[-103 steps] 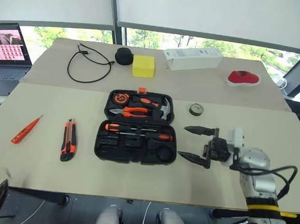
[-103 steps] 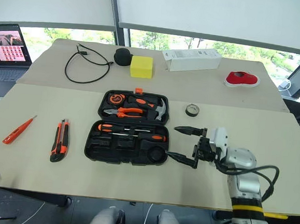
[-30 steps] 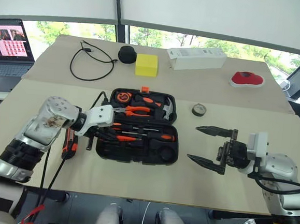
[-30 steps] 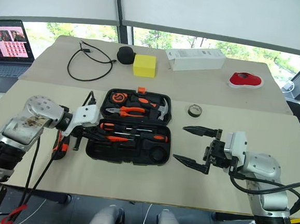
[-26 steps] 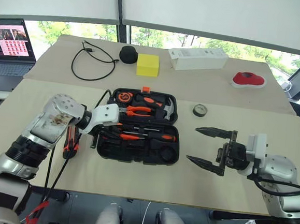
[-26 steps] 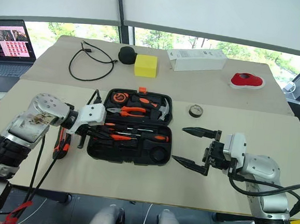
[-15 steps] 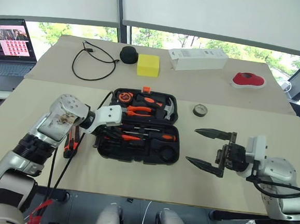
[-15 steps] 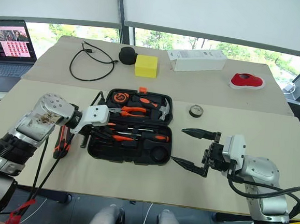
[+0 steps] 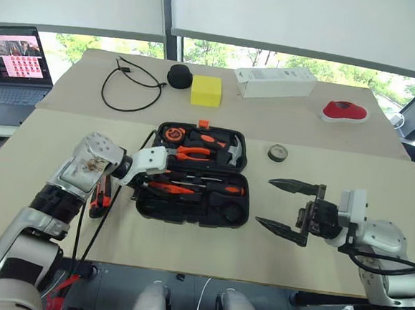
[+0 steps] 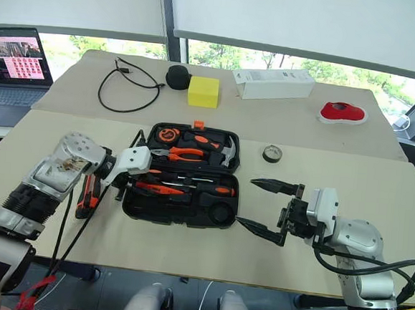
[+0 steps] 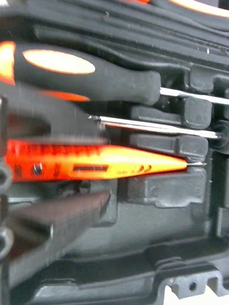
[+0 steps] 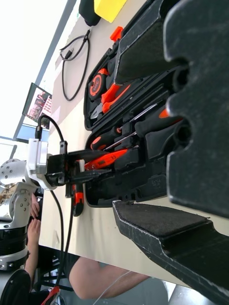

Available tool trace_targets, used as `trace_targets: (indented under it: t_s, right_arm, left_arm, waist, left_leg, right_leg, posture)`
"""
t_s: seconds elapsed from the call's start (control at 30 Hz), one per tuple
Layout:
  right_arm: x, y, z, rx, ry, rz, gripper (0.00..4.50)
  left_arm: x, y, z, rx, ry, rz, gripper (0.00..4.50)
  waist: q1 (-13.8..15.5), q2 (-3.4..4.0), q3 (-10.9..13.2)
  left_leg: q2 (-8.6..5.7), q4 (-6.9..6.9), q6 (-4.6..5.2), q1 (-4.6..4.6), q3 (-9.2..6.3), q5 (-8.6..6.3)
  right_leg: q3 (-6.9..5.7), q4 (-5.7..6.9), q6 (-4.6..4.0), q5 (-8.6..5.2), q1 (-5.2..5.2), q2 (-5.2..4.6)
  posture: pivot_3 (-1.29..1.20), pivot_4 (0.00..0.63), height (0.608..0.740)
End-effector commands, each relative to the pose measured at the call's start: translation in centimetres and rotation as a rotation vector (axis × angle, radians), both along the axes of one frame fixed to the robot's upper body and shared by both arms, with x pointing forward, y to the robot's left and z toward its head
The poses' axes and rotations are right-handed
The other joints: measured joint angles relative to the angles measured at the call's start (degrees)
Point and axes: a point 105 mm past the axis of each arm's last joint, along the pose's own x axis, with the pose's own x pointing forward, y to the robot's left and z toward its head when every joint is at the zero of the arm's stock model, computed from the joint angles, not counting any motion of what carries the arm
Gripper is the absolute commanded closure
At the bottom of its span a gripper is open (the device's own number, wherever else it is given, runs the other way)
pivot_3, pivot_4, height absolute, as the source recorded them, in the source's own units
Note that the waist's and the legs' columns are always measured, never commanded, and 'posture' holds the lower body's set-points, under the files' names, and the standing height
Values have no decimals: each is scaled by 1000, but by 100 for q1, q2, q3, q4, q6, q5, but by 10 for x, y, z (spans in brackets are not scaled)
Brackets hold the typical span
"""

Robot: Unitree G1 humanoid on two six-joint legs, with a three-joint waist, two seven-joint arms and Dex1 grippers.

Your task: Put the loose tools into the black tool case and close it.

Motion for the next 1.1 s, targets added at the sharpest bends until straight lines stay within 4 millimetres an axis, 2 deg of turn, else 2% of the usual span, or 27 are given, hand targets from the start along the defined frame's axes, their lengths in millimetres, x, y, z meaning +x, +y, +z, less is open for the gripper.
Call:
trace_targets:
  t_s: [0.03,0.2,0.3,0.33,0.37,0.43,0.53,0.7,0.93,1.1]
  right_arm:
    - [-6,3,10,27,-20,14,0]
    - [-8,4,8,20,-2,23,0]
    - [-8,4,7,21,0,17,0]
    - [-8,4,6,21,0,15,0]
    - [-8,4,6,22,-1,14,0]
    - [-8,4,6,23,-1,12,0]
    - [-6,5,5,27,-2,9,0]
    - [-6,7,4,32,-2,8,0]
    - [-6,9,2,36,0,8,0]
    - [-5,9,2,38,1,10,0]
  left_arm:
    - [-2,-1,44,-197,-118,-58,2208]
    - [-1,13,45,-224,-119,-22,2208]
    - [-1,13,43,-290,-126,-24,2892]
    - [-2,13,39,-300,-122,-32,3393]
    - [-3,13,35,-299,-116,-39,3636]
    - [-4,12,26,-294,-109,-48,4403]
    - [-1,7,12,-310,-95,-31,4458]
    - [4,-2,1,-334,-104,-10,4458]
    - [9,6,-32,-206,-90,65,4458]
    - [13,8,-40,-168,-85,102,4458]
  waist:
    - [6,0,2]
    - [5,1,2]
    - [5,1,2]
    - [5,2,2]
    - [5,2,2]
    - [8,2,2]
    - [17,1,2]
    - [35,1,2]
    - [21,2,2]
    - [17,6,-1]
  left_leg:
    - [1,6,0,-3,-1,0]
    - [-1,13,0,1,-2,0]
    - [-1,15,0,2,-2,0]
    - [-2,15,0,2,-2,0]
    - [-2,16,0,2,-2,0]
    - [-2,16,0,2,-2,0]
    - [-2,18,0,1,-2,0]
    - [-3,20,1,1,-2,0]
    - [-2,18,0,2,-3,0]
    - [-2,19,0,14,-4,0]
  right_leg:
    - [-2,5,0,0,-1,0]
    - [-1,19,1,-1,-1,0]
    - [-1,20,1,-1,0,0]
    - [-1,20,1,-1,0,-1]
    - [-1,20,1,-1,0,-1]
    - [-1,21,1,-1,1,-1]
    - [-2,21,1,-1,1,-1]
    - [-1,21,2,0,2,-1]
    - [-1,22,1,0,1,0]
    - [-1,27,1,0,12,0]
  posture:
    - [0,150,740]
    - [0,150,740]
    - [0,150,740]
    - [0,150,740]
    - [0,150,740]
    - [0,150,740]
    - [0,150,740]
    - [0,150,740]
    - [0,150,740]
    - [0,150,740]
